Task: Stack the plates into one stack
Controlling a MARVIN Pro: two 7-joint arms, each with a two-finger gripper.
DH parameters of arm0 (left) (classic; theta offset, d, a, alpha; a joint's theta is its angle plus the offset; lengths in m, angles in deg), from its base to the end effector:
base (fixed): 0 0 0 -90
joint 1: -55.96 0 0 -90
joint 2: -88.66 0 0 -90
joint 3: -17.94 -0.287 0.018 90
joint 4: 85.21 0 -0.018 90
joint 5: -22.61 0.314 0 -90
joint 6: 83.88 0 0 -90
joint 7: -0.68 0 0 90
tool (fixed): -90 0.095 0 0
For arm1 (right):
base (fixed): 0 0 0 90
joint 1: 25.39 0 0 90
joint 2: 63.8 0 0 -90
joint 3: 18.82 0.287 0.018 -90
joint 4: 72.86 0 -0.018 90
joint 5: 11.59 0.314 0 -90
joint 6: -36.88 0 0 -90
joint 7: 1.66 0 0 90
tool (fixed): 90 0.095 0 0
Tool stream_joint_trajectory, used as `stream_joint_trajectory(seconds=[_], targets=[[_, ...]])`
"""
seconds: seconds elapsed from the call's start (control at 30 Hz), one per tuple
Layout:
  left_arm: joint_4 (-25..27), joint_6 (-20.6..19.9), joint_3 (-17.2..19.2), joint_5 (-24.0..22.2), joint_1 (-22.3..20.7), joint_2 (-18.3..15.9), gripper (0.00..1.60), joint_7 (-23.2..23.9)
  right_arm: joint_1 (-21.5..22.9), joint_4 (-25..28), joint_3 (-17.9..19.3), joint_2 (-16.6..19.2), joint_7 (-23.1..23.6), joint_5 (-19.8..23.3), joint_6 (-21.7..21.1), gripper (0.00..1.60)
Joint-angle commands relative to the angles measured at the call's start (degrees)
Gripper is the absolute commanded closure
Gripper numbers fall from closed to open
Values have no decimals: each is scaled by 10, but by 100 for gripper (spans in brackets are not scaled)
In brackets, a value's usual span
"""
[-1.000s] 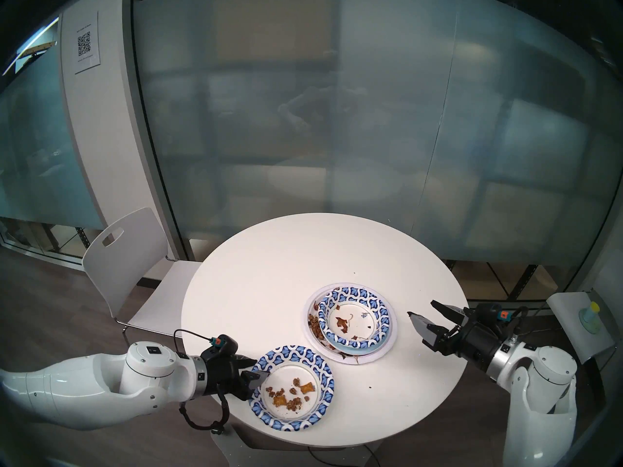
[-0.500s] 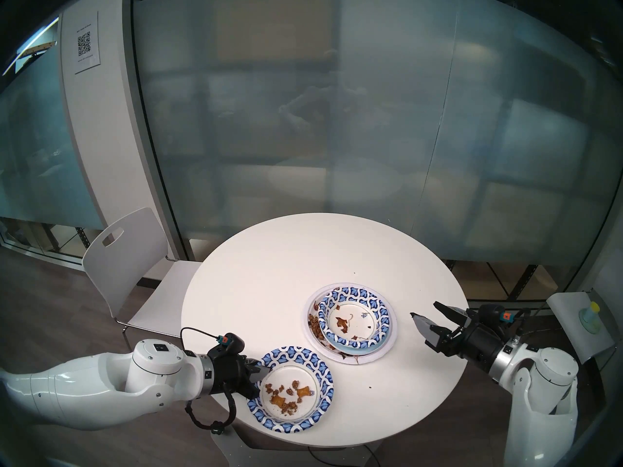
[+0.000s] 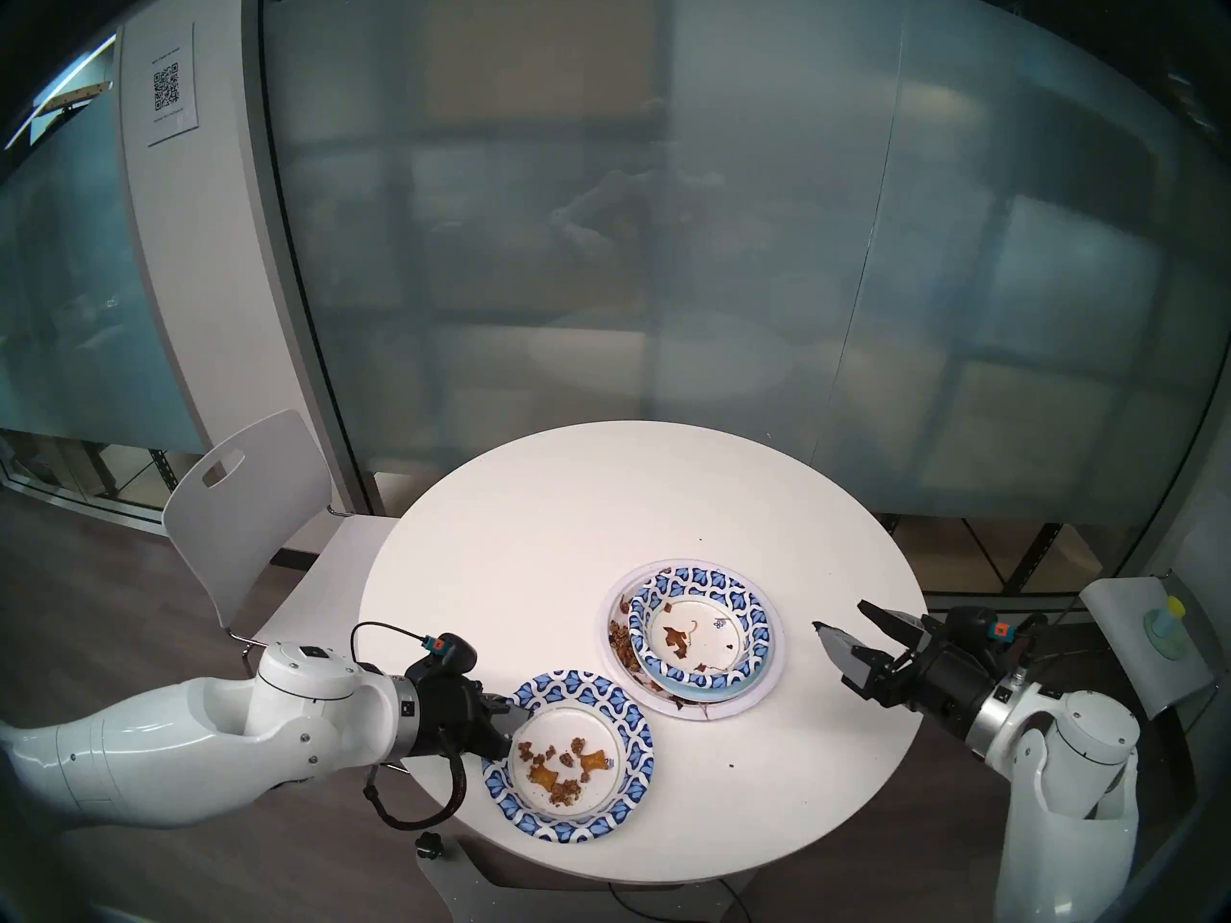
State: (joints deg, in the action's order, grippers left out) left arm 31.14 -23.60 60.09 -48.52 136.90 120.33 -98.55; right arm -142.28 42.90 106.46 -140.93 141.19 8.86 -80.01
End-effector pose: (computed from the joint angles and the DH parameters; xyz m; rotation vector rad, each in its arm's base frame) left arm 0.2875 -0.0358 -0.3100 2.4298 -0.5872 0.8012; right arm 0.2499 -0.1673 -0.2479 -2.1812 -0.3168 -1.5923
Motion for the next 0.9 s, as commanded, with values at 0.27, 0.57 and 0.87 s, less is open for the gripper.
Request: stream_joint_trajectory(seconds=[0.27,0.57,0.87], targets=[[-20,1,70,-177,13,-21,160,2,7,2,-2,1,3,0,2,0],[-18,14,84,-210,18,-28,160,-8,9,9,-5,2,2,-2,-2,0],[-25,17,114,-244,-1,-33,160,-6,4,12,3,0,4,-2,0,0]])
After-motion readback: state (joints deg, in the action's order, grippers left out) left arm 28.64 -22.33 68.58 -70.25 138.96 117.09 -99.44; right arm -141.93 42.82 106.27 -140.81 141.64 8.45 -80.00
